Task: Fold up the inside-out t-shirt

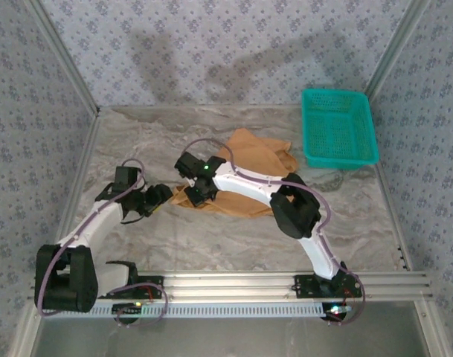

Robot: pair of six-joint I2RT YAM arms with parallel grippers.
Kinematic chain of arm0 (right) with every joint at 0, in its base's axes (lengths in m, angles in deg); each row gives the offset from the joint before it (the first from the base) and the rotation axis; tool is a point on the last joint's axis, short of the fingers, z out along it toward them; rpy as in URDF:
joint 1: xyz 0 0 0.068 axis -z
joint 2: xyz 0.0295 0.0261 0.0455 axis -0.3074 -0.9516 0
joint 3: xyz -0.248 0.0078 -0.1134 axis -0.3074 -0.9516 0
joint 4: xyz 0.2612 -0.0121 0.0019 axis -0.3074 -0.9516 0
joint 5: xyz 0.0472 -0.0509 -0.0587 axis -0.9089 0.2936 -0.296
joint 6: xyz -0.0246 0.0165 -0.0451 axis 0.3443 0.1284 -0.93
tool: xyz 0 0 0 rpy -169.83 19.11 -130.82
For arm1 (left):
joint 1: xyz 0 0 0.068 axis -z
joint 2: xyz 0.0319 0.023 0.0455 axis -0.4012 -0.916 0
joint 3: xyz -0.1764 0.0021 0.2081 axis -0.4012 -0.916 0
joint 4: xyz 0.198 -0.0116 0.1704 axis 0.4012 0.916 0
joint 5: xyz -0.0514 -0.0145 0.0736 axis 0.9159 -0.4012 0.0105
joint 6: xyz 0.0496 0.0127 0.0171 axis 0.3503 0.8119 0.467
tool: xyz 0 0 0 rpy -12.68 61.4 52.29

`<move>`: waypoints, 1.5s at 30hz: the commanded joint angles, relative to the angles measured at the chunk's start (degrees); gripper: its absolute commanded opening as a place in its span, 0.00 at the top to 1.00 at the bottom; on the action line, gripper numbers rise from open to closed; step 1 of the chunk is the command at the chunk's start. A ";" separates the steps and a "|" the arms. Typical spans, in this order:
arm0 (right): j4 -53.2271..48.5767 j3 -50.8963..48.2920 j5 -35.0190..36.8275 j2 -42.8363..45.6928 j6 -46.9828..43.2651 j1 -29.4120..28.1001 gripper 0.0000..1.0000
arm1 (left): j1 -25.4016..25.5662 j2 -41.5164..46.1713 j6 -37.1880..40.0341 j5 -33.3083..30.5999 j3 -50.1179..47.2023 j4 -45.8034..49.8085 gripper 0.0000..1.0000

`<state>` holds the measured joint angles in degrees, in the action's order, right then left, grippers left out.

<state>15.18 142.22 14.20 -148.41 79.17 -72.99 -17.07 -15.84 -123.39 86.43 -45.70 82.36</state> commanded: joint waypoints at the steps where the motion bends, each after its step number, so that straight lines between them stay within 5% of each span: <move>1: -0.34 0.98 -5.71 5.73 0.89 1.05 1.00 | 1.31 -0.88 0.33 1.28 0.58 -4.13 0.25; 6: 3.23 -1.45 -12.27 9.75 0.89 1.90 1.00 | 2.03 -5.22 -0.49 1.27 3.73 -6.25 0.16; 12: 6.59 -5.97 -18.04 14.52 1.21 2.40 1.00 | 3.48 -9.79 -2.95 1.11 8.48 -8.74 0.22; 13: 7.34 -7.02 -18.50 15.40 1.52 2.58 1.00 | 3.92 -10.20 -3.43 0.99 9.04 -9.09 0.28; 18: 8.73 -12.81 -19.05 19.89 2.30 5.47 1.00 | 6.01 -12.00 -4.39 0.85 11.69 -9.57 0.88; 20: 9.56 -15.86 -19.54 21.72 3.01 7.37 1.00 | 6.78 -11.49 -4.24 0.27 12.29 -8.49 1.00; 29: 14.62 -22.25 -23.37 21.57 6.46 17.75 1.00 | 8.32 -7.56 -3.74 -3.08 12.41 -5.45 1.00; 33: 15.29 -21.15 -26.76 17.03 7.12 20.52 1.00 | 11.75 -7.98 -2.48 -6.21 13.51 -4.58 0.49; 35: 15.37 -20.60 -27.60 15.85 7.30 20.73 1.00 | 14.99 -8.80 -0.43 -7.75 14.14 -4.86 0.36; 45: 16.27 -21.34 -28.79 17.34 7.87 20.42 1.00 | 23.00 -16.62 7.81 -9.75 14.25 -12.32 0.35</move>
<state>31.42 120.41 -12.84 -132.82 86.49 -52.32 5.58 -30.59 -119.17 78.14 -32.57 73.27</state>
